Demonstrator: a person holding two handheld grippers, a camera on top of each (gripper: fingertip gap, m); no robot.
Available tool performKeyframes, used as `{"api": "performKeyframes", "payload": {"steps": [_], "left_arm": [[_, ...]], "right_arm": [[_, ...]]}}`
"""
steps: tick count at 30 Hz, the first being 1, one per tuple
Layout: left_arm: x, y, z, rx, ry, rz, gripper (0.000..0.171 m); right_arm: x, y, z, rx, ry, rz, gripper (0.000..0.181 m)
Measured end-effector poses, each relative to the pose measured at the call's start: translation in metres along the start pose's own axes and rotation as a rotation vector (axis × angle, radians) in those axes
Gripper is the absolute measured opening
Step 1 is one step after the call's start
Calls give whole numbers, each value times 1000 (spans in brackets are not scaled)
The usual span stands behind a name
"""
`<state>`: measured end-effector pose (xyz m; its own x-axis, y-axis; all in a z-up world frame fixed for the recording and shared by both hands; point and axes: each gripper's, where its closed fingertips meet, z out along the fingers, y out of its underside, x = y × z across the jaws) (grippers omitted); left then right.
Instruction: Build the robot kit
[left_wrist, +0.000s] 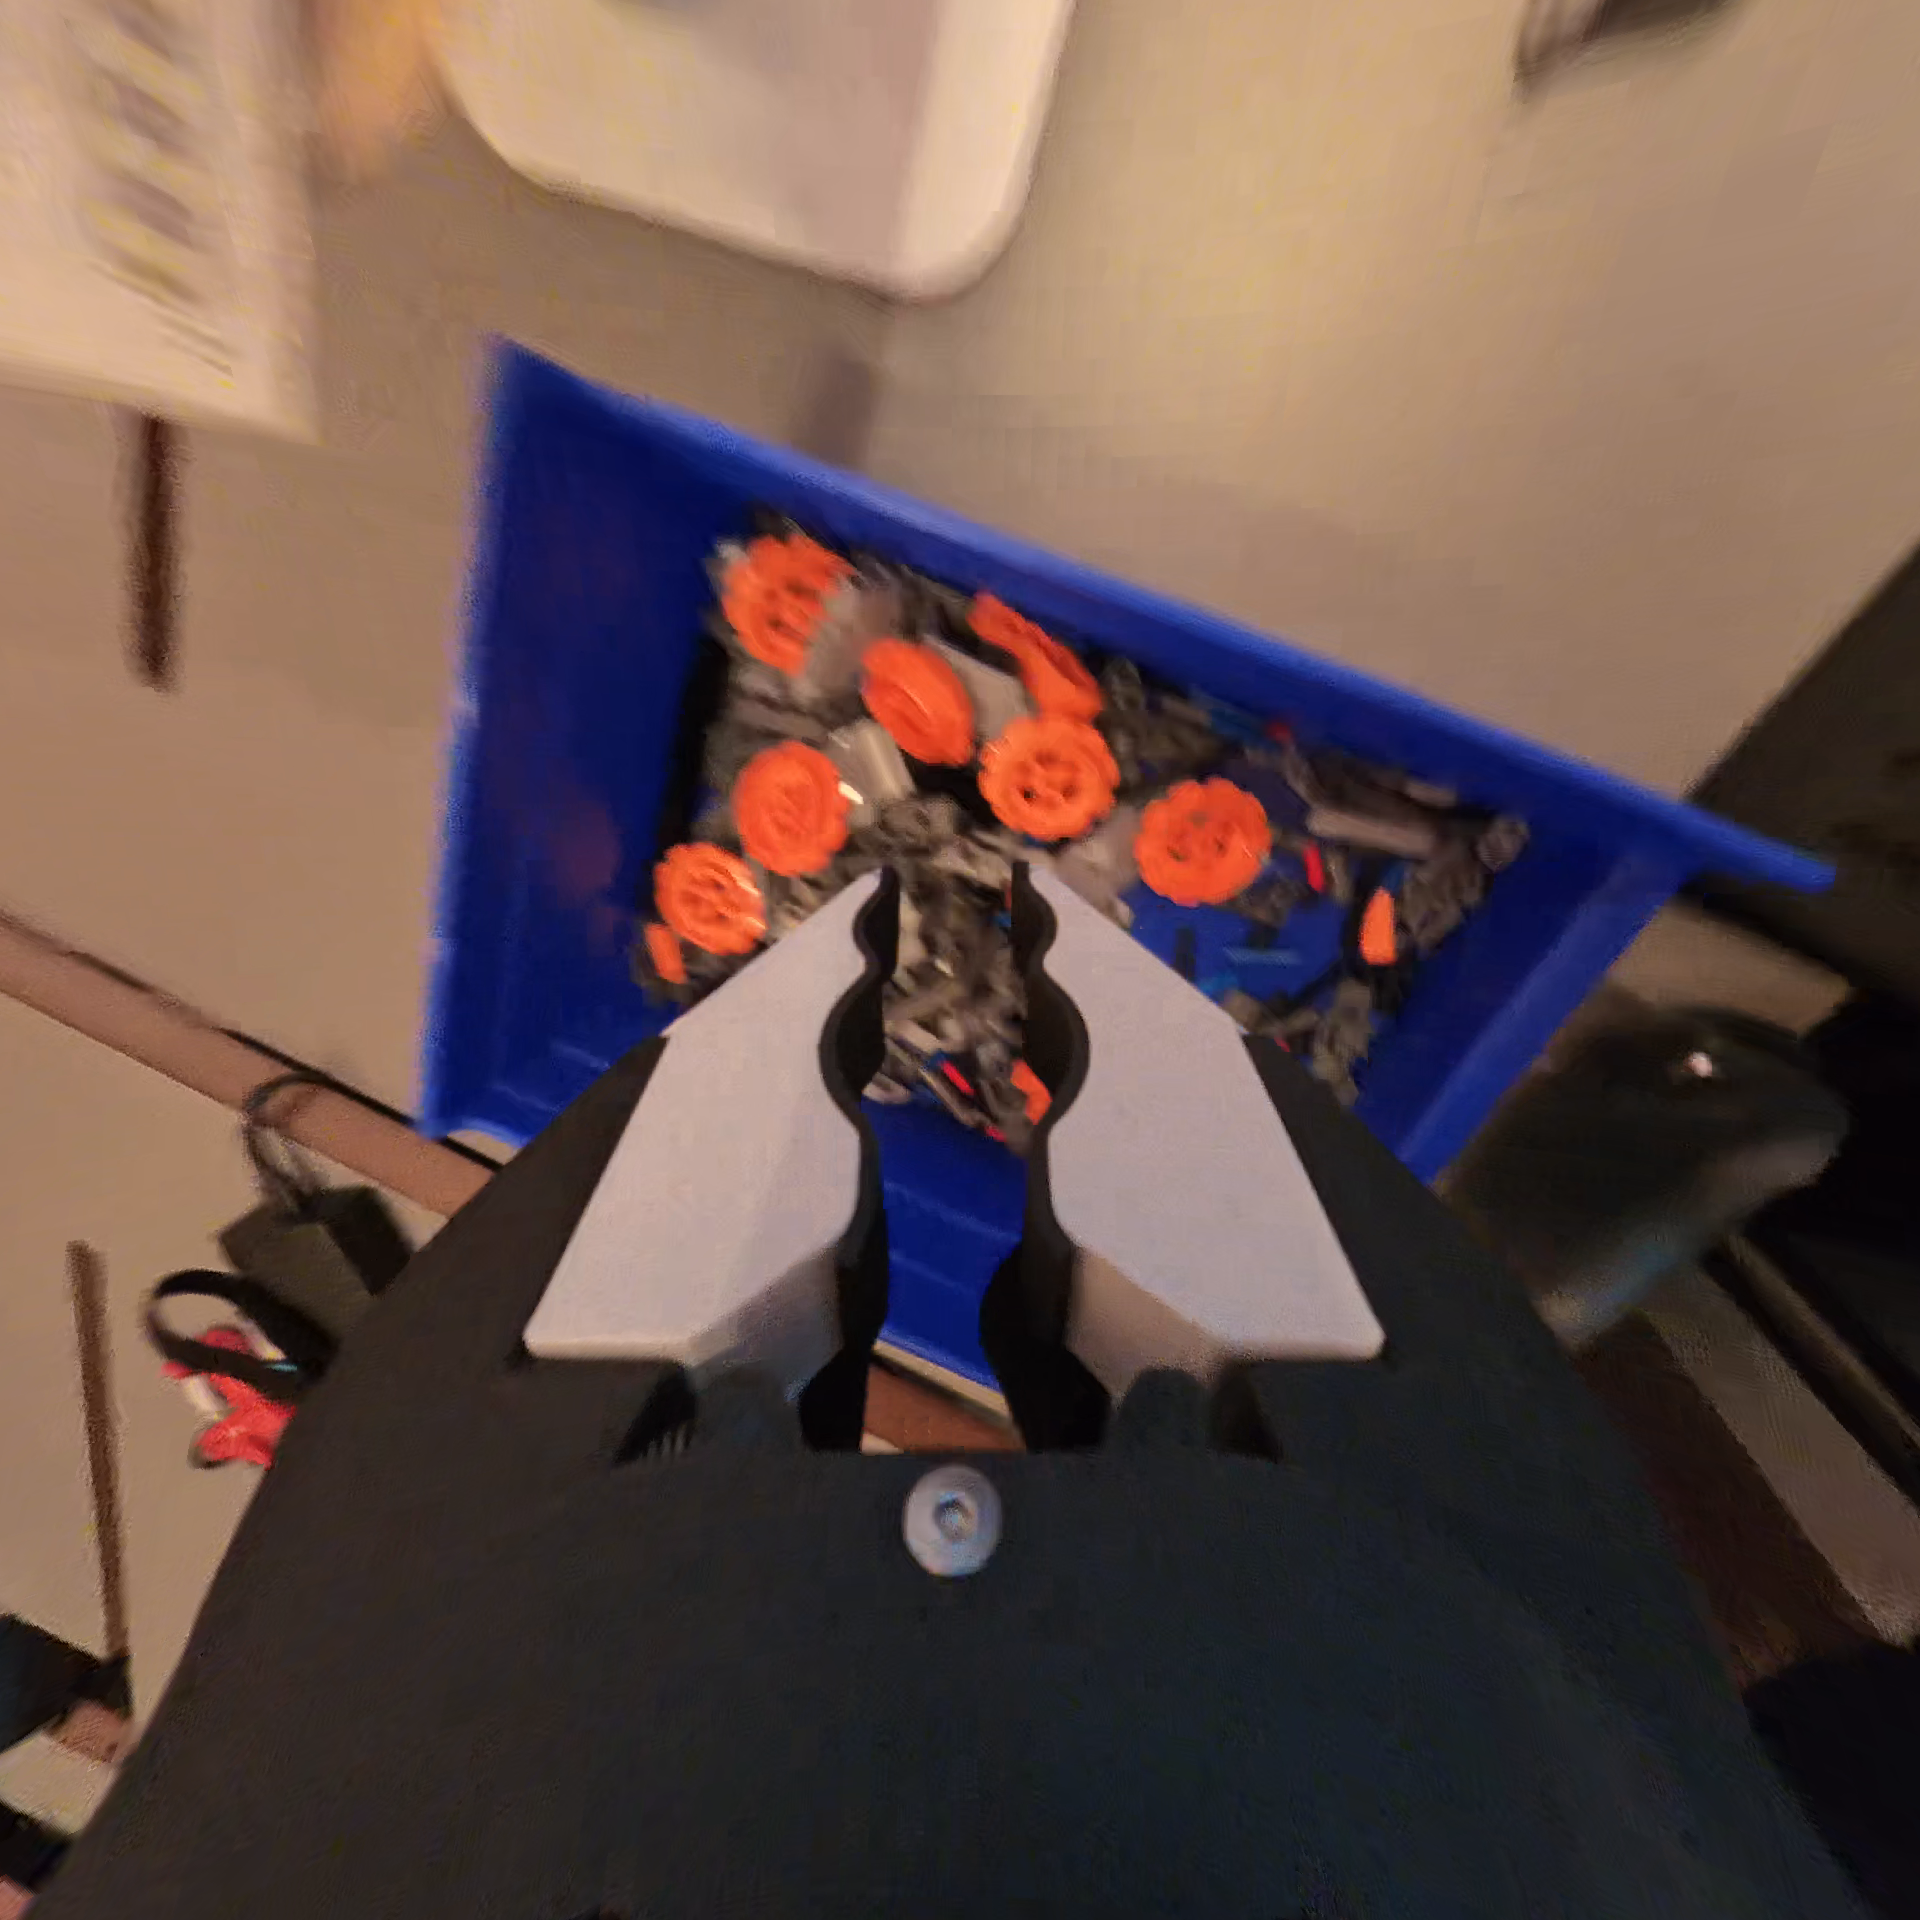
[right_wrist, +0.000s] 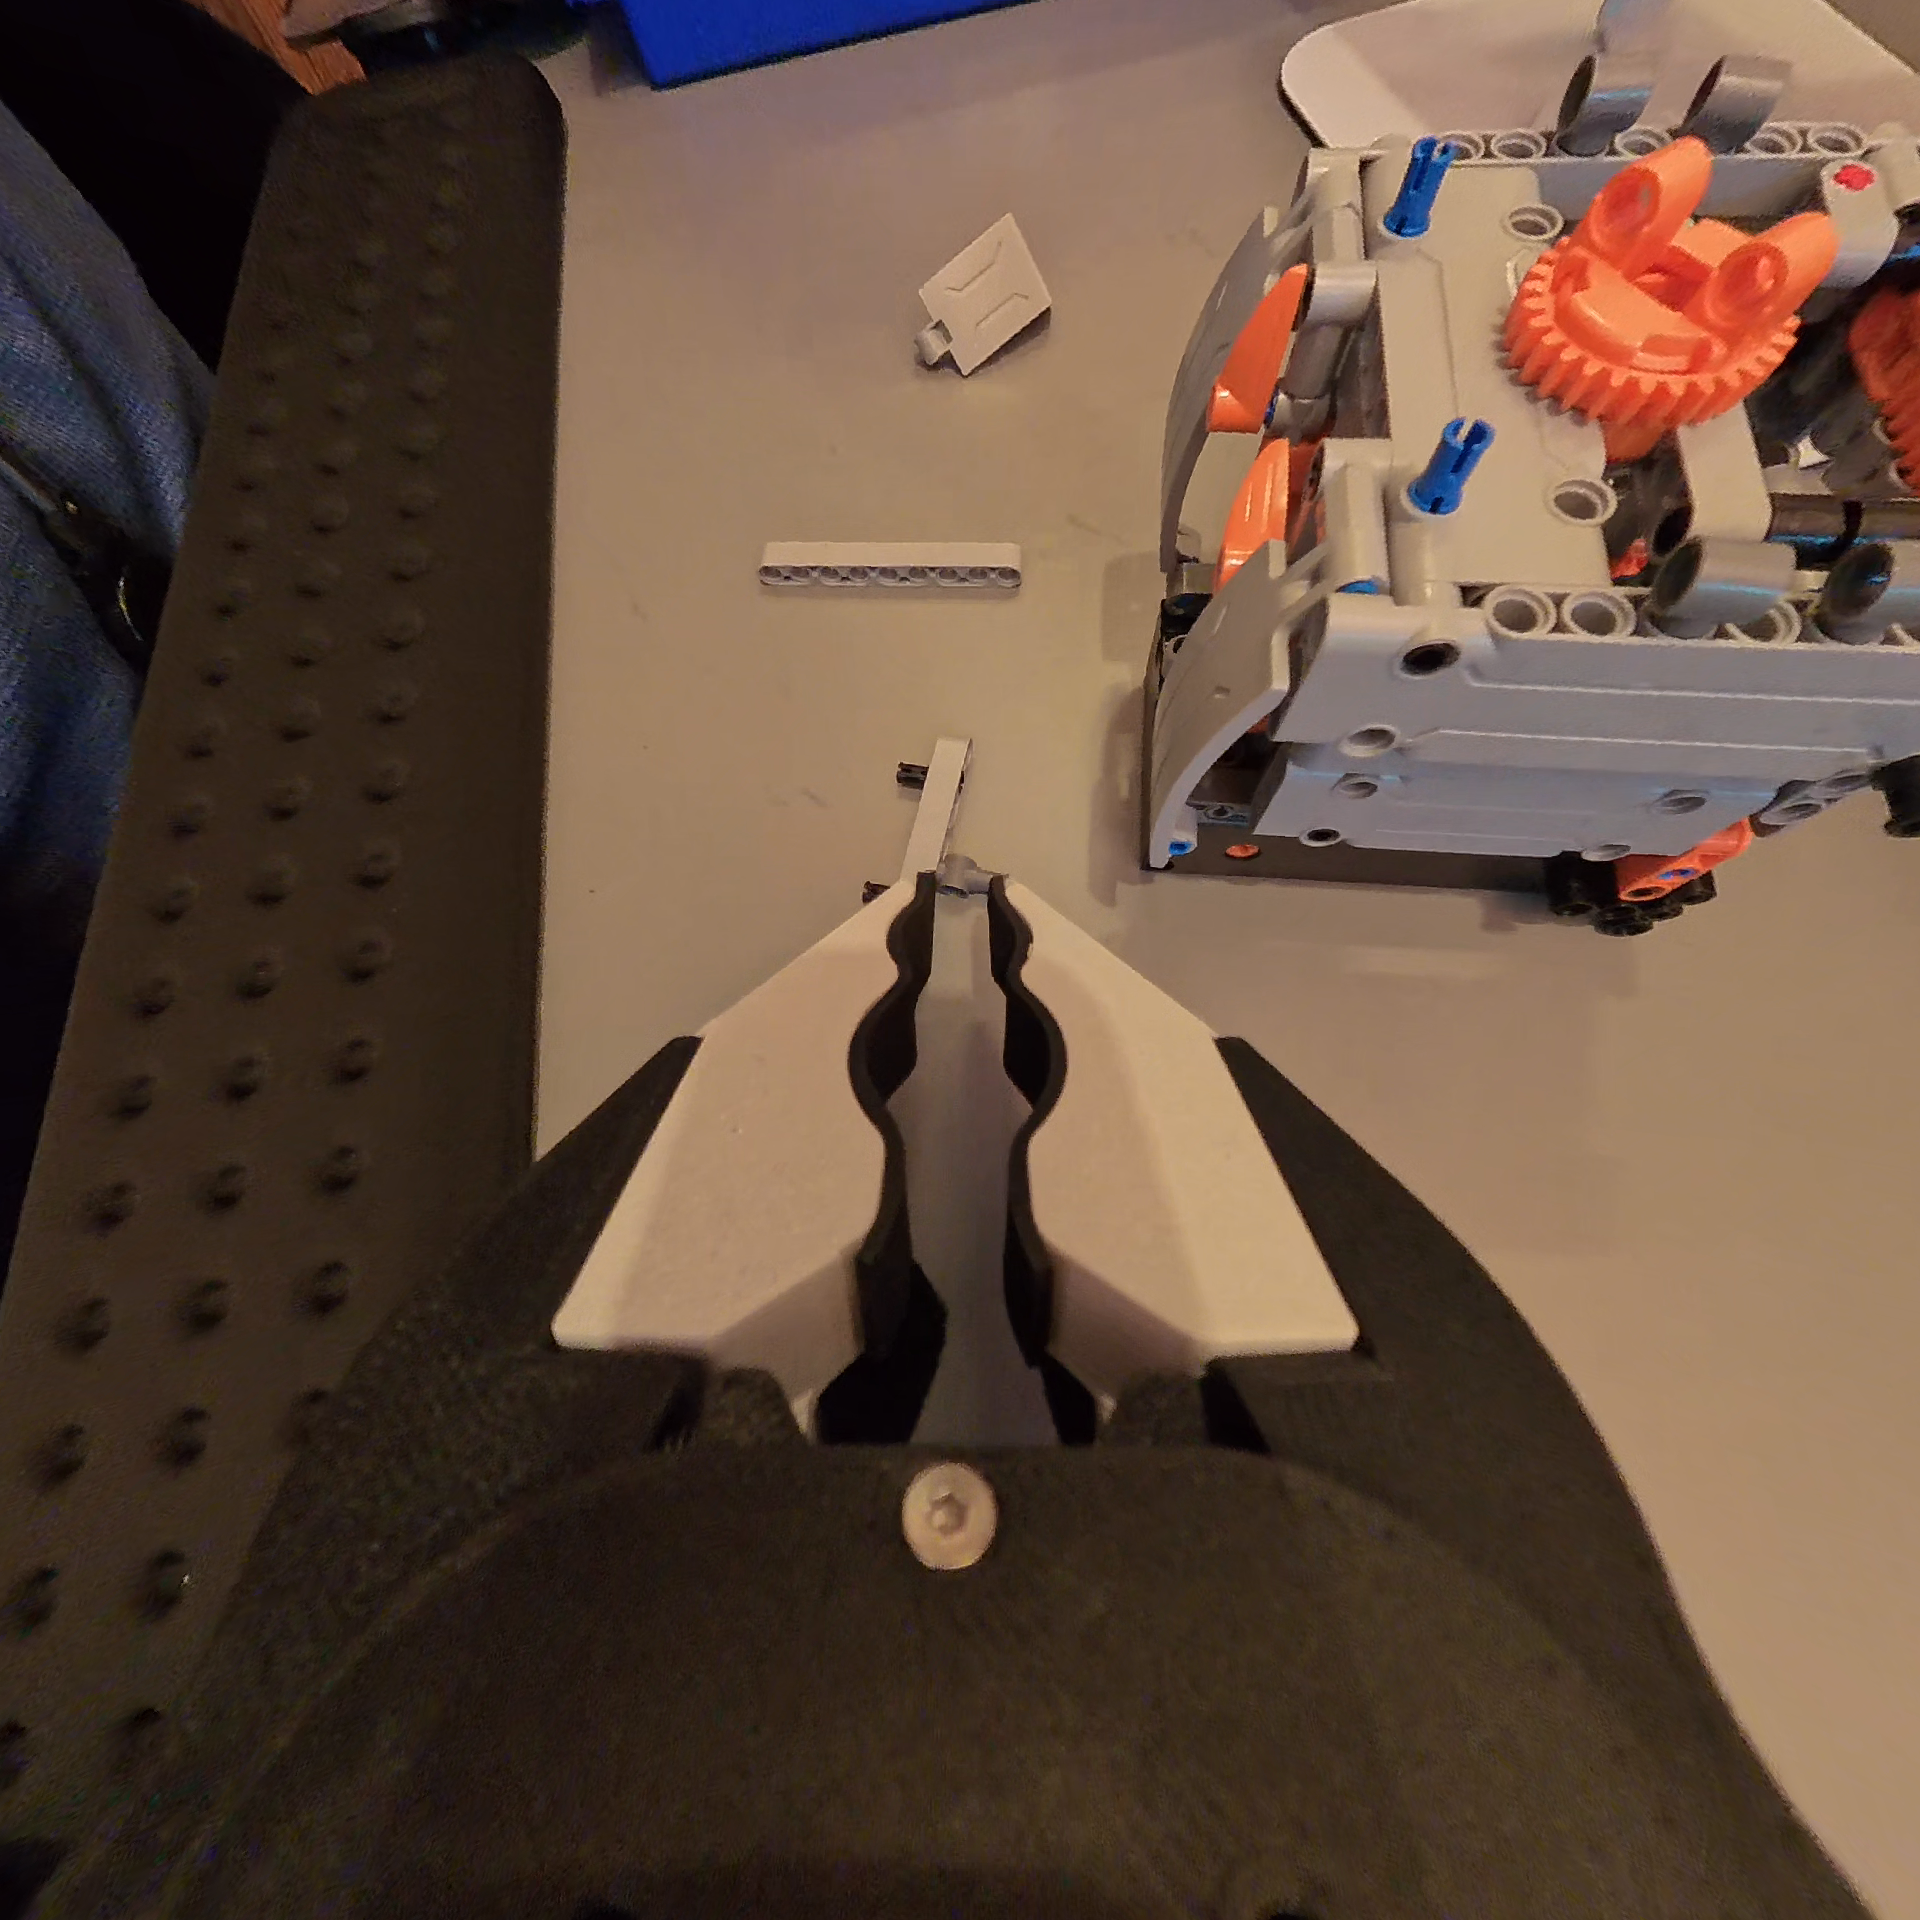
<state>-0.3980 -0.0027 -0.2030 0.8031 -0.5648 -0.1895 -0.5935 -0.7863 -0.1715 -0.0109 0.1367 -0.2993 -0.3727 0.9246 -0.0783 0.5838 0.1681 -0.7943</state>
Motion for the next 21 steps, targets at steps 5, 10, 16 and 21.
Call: {"api": "performKeyframes", "payload": {"steps": [5, 10, 16, 21], "left_arm": [[61, 53, 36, -178, 186, -12, 19], [75, 77, 51, -229, 221, -62, 17], [82, 104, 79, -315, 260, -51, 29], [82, 109, 84, -316, 282, -41, 34]], "right_arm": [[2, 1, 1, 0, -2, 10, 8], [1, 3, 2, 0, -9, 17, 8], [3, 4, 3, -3, -5, 24, 8], [4, 6, 3, -4, -3, 34, 9]]}}
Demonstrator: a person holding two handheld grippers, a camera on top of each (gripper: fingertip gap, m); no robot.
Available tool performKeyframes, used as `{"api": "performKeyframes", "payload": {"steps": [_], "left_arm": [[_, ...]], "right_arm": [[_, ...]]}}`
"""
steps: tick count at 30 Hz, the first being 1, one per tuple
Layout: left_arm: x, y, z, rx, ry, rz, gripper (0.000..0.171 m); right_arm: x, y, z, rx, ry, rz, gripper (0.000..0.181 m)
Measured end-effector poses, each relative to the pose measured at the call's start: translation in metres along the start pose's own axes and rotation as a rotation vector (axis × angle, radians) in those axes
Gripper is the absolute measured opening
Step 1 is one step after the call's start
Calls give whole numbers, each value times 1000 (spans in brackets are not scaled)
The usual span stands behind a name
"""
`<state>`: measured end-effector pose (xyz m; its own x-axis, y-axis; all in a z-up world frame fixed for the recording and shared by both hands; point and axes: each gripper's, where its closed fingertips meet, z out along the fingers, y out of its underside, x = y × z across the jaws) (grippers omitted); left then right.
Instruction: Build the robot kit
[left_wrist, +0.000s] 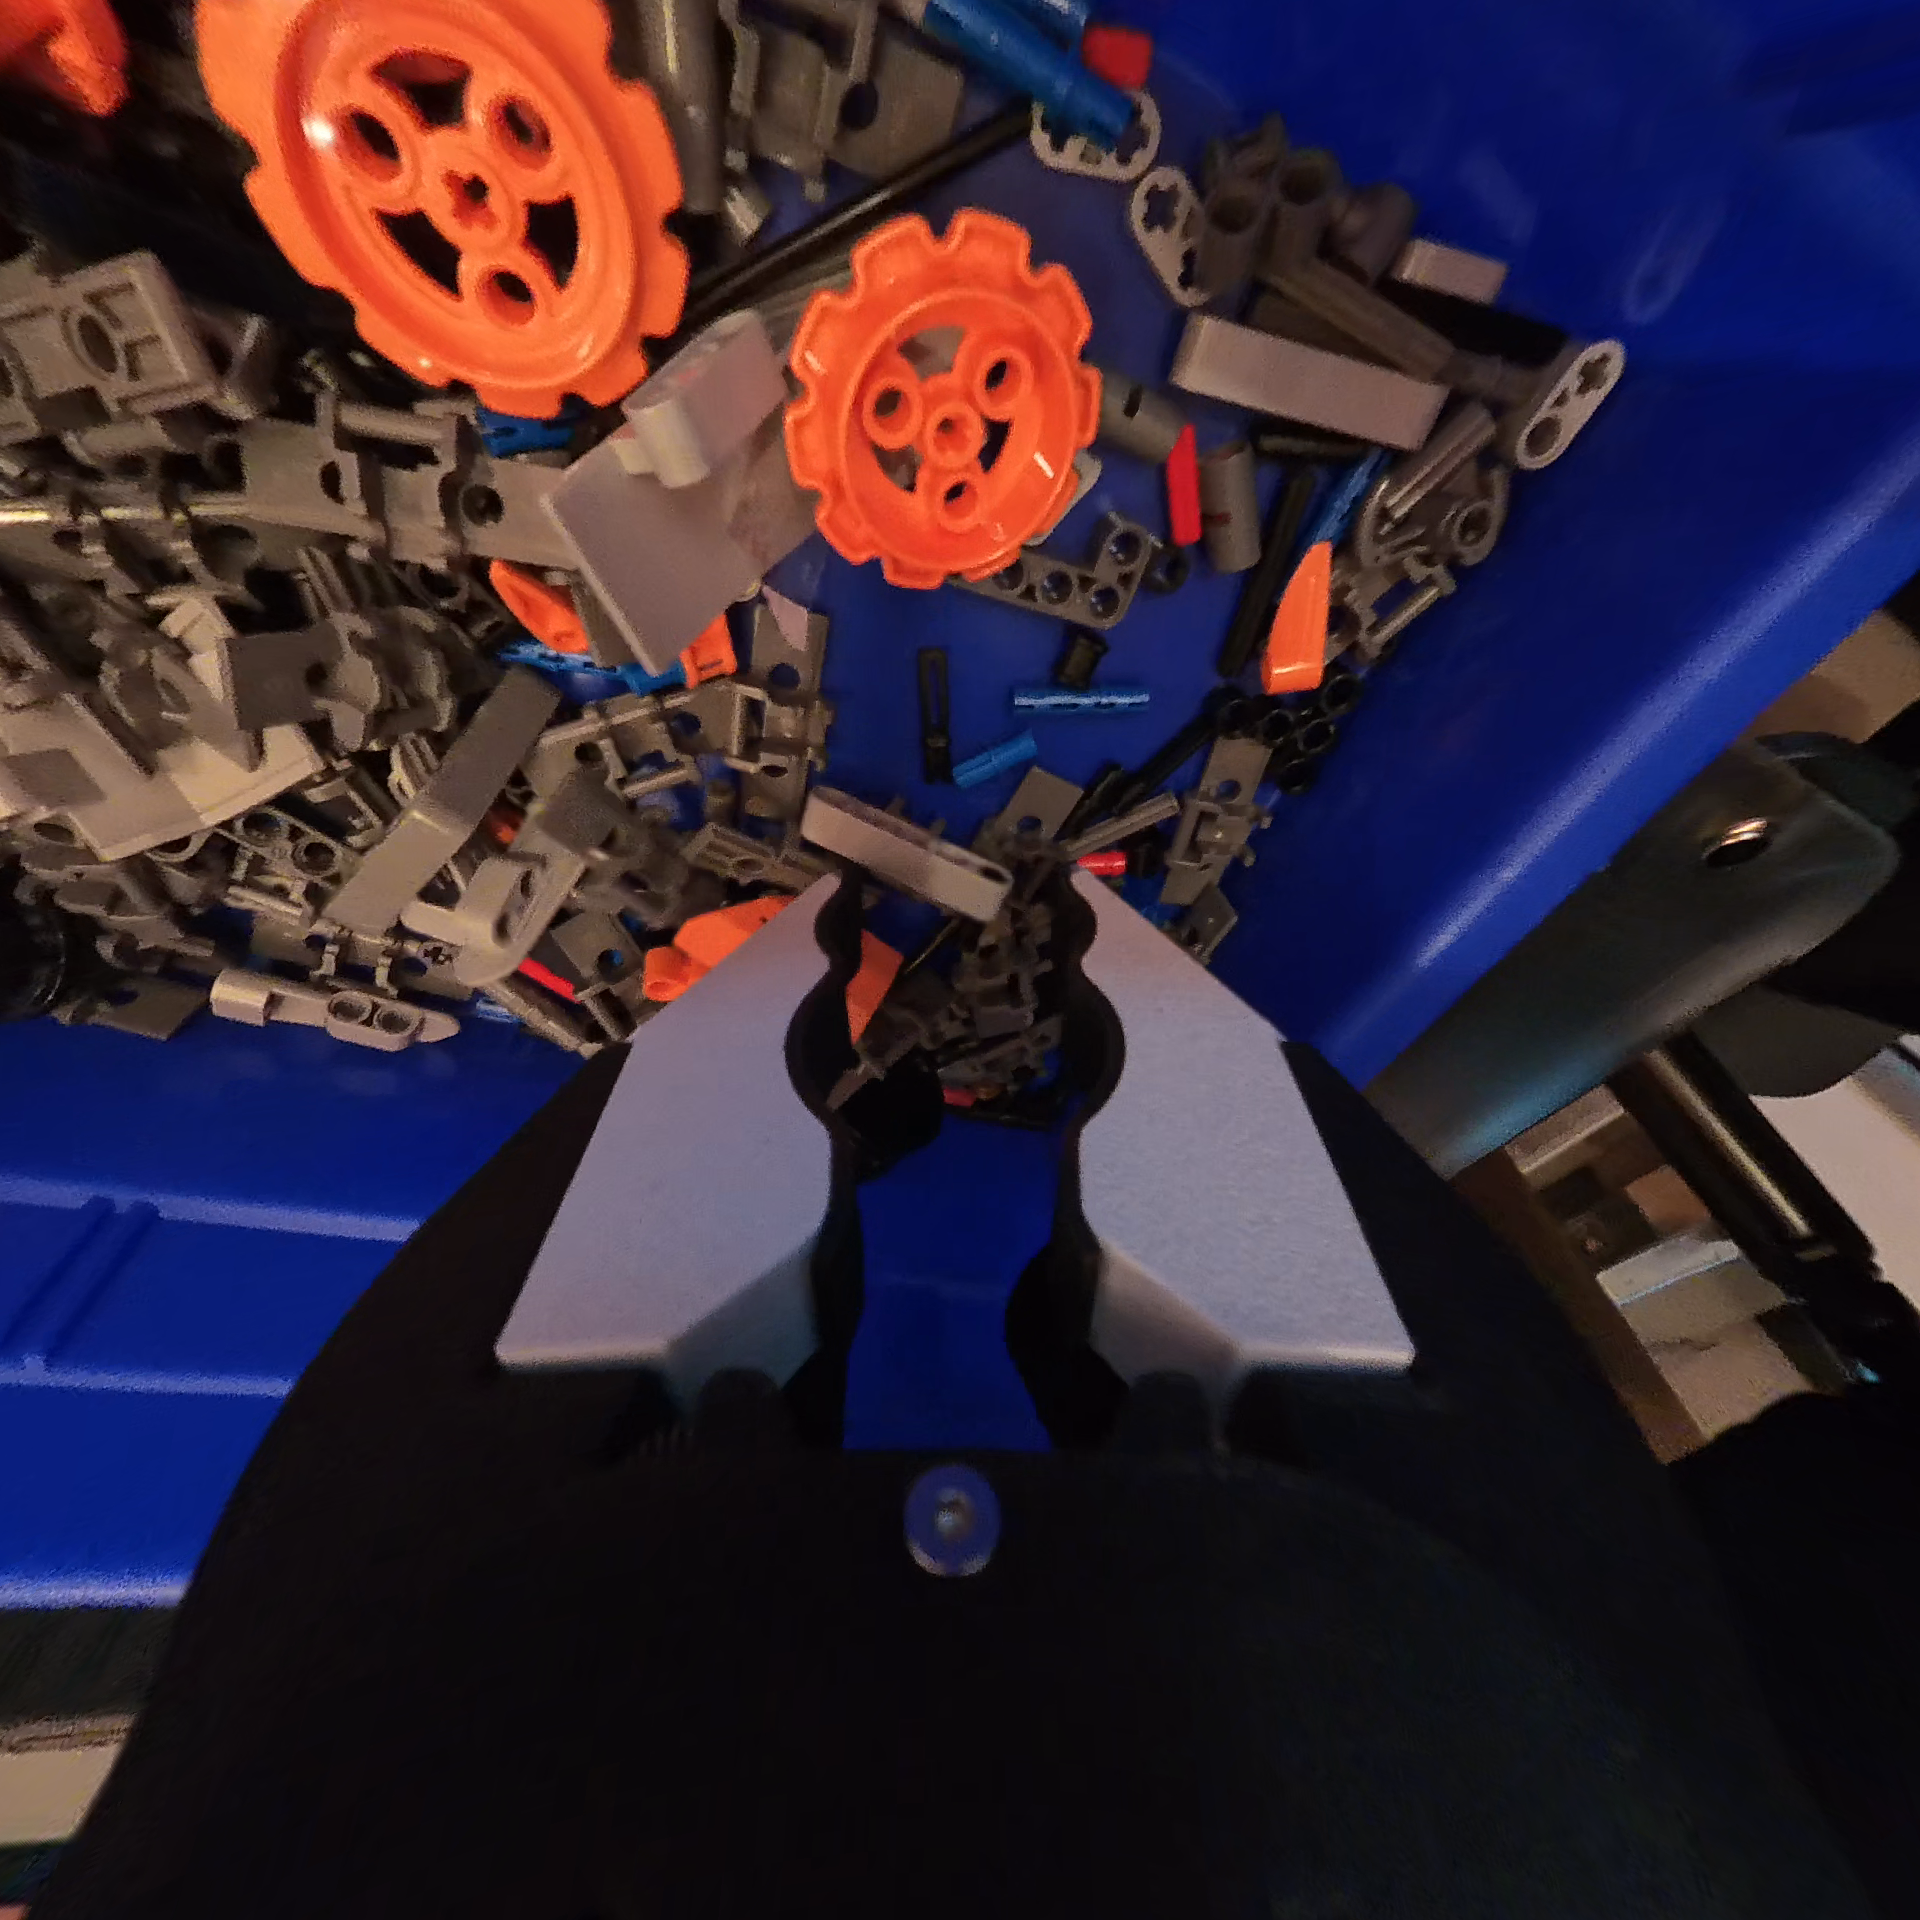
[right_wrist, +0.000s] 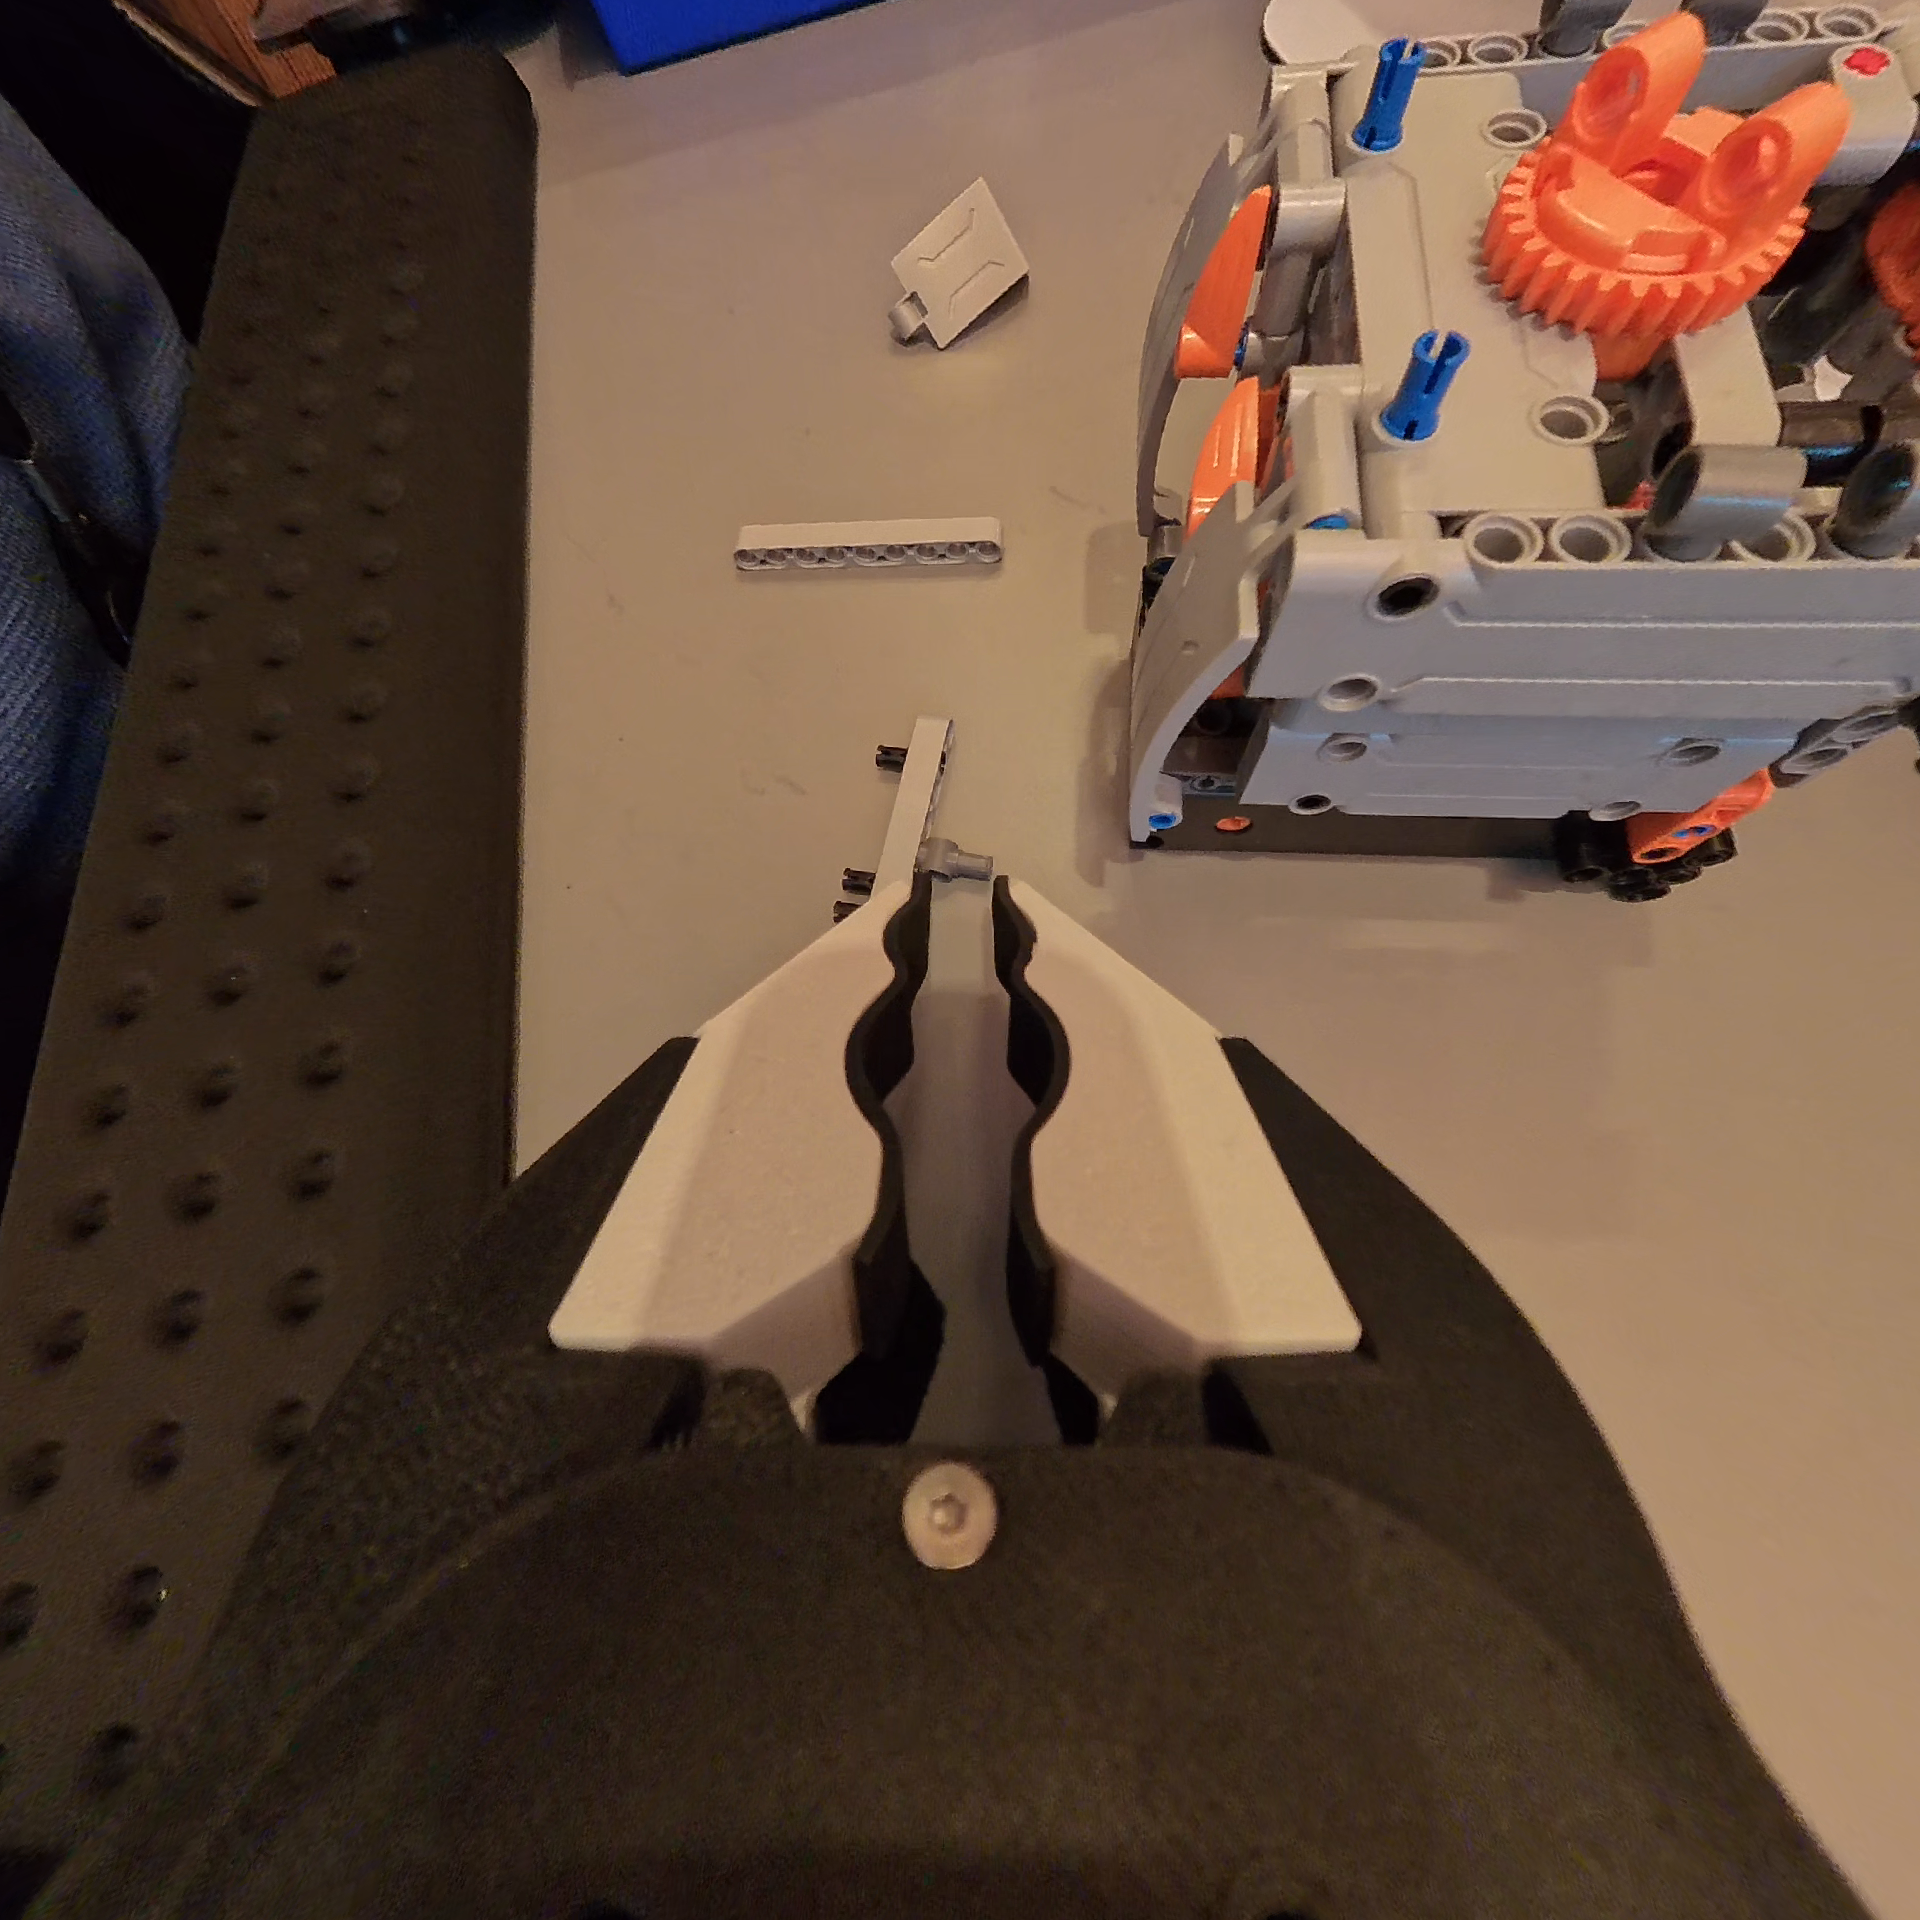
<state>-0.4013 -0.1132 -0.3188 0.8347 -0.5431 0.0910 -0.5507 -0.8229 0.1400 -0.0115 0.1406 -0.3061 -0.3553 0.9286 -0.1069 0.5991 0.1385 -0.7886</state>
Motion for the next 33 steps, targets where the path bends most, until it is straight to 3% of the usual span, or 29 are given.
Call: {"api": "performKeyframes", "payload": {"steps": [4, 6, 11, 14, 17, 27, 33], "left_arm": [[-1, -8, 3, 33, 8, 14, 29], [0, -8, 2, 47, 25, 28, 16], [-9, -5, -2, 107, 50, 2, 16], [-15, -16, -14, 211, 44, -1, 15], [-12, -18, -18, 235, 58, 21, 22], [-23, -23, -8, 192, -46, 61, 41], [-14, -26, 0, 157, -21, 88, 38]], "right_arm": [[2, 1, 0, 2, 2, 8, 9], [2, 1, 0, 8, 1, 12, 9], [4, 2, -1, 7, 10, 17, 8], [6, 2, -2, 12, 17, 24, 8], [7, 2, -2, 15, 19, 33, 8], [10, 6, -1, 2, 27, 46, 8], [10, 7, 0, -2, 28, 44, 8]]}}
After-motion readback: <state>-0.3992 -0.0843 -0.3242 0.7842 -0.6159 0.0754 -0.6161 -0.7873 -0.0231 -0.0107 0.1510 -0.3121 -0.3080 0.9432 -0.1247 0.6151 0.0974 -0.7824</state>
